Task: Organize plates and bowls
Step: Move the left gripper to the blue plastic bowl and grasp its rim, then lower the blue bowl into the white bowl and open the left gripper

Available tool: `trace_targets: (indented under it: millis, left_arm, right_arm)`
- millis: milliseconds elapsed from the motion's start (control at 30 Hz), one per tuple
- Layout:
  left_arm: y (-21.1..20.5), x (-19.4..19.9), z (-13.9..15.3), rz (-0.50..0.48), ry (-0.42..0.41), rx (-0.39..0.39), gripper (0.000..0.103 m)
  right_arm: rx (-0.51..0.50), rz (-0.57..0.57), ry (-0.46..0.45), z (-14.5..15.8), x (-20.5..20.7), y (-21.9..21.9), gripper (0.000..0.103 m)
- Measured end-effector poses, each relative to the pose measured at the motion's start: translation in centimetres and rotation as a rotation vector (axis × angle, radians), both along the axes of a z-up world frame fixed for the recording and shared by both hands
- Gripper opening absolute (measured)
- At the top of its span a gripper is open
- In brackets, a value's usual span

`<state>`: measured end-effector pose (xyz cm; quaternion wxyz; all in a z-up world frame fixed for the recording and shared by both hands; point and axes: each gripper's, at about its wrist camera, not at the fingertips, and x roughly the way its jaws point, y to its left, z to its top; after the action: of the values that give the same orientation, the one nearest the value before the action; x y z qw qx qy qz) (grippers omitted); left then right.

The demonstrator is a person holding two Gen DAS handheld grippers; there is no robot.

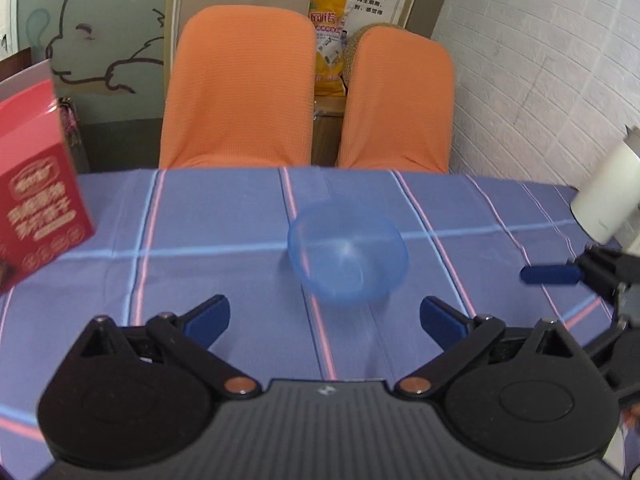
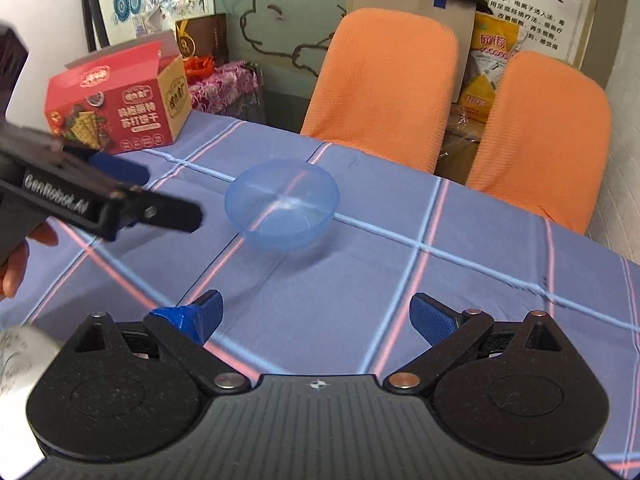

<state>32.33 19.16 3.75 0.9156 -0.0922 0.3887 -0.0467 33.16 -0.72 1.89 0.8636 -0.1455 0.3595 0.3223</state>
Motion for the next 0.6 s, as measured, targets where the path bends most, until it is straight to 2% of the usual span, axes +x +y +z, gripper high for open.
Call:
trace_targets:
  millis: [100,267,500,600]
  left_arm:
    - [-0.2,3.7,-1.2,0.005,0.025,-0.007,0.100]
    - [0.0,7.5,-3.8,0.018,0.067,0.010,0.100]
    - [-0.1,9.5,-5.9,0.013,0.085,0.003,0.100]
    - [-0.2,9.9,-6.2,0.013,0.080,0.028,0.098]
  right_arm:
    - [-0.021,-0.002,0.020,-1.0,2.0,1.7,0.088]
    - [-0.058,-0.006,0.038,-2.6,4.7,3.3,0.088]
    - [-0.073,0.004,0.071,-4.5,6.0,4.9,0.088]
    - [-0.035,-0.004,0.071,-4.6,6.0,5.0,0.088]
